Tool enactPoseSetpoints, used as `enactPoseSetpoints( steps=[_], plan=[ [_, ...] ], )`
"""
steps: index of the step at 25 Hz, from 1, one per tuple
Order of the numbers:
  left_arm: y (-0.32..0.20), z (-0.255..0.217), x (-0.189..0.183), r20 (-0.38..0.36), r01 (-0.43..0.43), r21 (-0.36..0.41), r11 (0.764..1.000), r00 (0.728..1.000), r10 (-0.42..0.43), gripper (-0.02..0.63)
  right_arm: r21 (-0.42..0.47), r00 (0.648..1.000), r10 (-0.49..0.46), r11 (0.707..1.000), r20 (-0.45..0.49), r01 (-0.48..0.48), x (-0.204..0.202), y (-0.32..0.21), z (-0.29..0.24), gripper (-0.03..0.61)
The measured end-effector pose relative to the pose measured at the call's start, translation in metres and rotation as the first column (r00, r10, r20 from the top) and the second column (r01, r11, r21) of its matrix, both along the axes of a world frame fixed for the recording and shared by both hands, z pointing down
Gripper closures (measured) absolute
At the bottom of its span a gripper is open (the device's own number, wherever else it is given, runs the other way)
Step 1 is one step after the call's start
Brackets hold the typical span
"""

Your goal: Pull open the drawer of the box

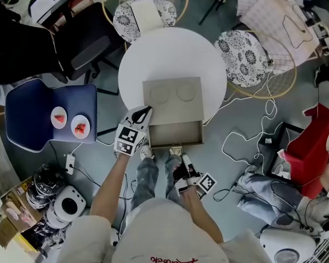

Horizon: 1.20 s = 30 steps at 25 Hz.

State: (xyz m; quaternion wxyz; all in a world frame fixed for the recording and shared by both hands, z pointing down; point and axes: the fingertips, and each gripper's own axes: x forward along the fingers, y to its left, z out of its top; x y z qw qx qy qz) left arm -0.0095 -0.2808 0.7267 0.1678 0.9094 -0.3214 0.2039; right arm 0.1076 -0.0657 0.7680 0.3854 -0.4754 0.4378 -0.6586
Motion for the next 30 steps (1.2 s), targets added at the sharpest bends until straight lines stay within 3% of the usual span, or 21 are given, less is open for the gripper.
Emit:
enactPoseSetpoints(
  steps=[6, 12, 15, 19, 21, 24, 30],
  plan=[
    [0.01, -0.021, 0.008, -0.002, -0.007, 0.019, 1.0, 1.0, 0.007, 0.602, 0.05, 1.0, 0.021, 0.999, -0.012, -0.02, 0.015, -0.008, -0.018, 0.563],
    [0.02, -0.062, 0.006, 0.002, 0.014, 0.038, 0.999, 1.0, -0.014, 0.603, 0.135, 0.983, -0.041, 0.989, -0.176, 0.065, 0.045, -0.051, -0.062, 0.563],
    [0.027, -0.086, 0.008, 0.0, 0.024, 0.054, 0.998, 1.0, -0.024, 0.603, 0.172, 0.94, -0.107, 0.97, -0.324, 0.17, 0.055, -0.08, -0.096, 0.563],
    [0.04, -0.121, 0.016, -0.012, 0.03, 0.082, 0.996, 0.999, -0.029, 0.603, 0.192, 0.837, -0.155, 0.936, -0.525, 0.294, 0.065, -0.109, -0.144, 0.563],
    [0.045, -0.138, 0.022, -0.019, 0.029, 0.098, 0.995, 0.999, -0.027, 0.602, 0.206, 0.771, -0.148, 0.917, -0.619, 0.342, 0.068, -0.121, -0.169, 0.563],
    [0.052, -0.16, 0.033, -0.024, 0.023, 0.127, 0.992, 1.0, -0.02, 0.603, 0.199, 0.622, -0.137, 0.876, -0.771, 0.438, 0.066, -0.132, -0.205, 0.563],
    [0.059, -0.199, 0.059, -0.049, 0.016, 0.192, 0.981, 0.999, -0.007, 0.602, 0.064, 0.212, -0.089, 0.779, -0.973, 0.624, 0.054, -0.14, -0.251, 0.563]
  ],
)
